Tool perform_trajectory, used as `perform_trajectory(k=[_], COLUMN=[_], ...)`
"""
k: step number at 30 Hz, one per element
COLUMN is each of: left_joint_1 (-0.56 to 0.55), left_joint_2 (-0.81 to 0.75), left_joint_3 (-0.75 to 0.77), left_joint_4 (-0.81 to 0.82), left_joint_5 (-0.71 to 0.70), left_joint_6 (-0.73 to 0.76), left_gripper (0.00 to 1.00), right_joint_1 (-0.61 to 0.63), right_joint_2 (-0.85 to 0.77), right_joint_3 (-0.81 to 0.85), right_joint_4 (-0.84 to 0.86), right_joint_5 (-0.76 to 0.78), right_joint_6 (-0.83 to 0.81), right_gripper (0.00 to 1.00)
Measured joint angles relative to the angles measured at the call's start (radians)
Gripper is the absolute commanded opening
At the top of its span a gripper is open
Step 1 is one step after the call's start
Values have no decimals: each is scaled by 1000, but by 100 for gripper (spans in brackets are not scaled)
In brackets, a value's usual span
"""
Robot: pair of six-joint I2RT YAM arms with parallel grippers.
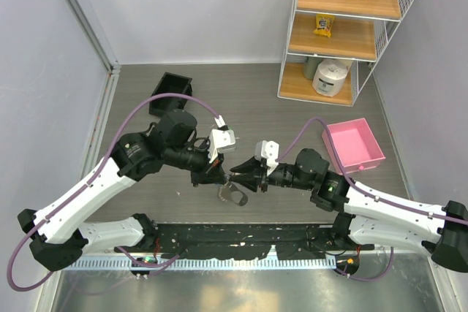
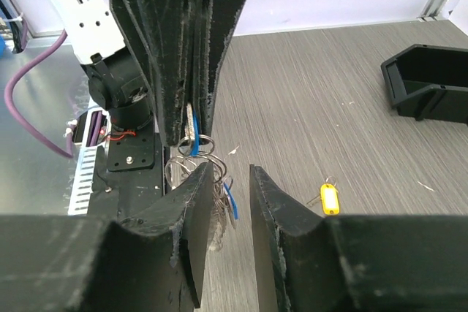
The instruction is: Remove the keys from the keyring
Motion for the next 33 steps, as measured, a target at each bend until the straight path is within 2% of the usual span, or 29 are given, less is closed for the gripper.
perform_trajectory(k=[5, 9, 14, 24, 33], left_joint_1=[0, 0, 0, 0, 0], left_joint_2=[0, 0, 0, -2, -14], left_joint_3=[3, 10, 15, 16, 16], left_joint_4=[-1, -10, -22, -31, -26], left_joint_5=[0, 0, 2, -2, -12], left_joint_6=[-2, -2, -2, -2, -1], left_gripper=[0, 0, 0, 0, 0], right_joint_1=[11, 22, 28, 31, 35], right_joint_2=[5, 16, 20, 19, -10], right_joint_3=[1, 3, 4, 4, 0], right_joint_4=[15, 23, 27, 21, 31], right_joint_5=[-14, -26, -43, -39, 81], right_joint_6=[0, -1, -6, 7, 126], right_gripper=[33, 27, 5, 6, 5])
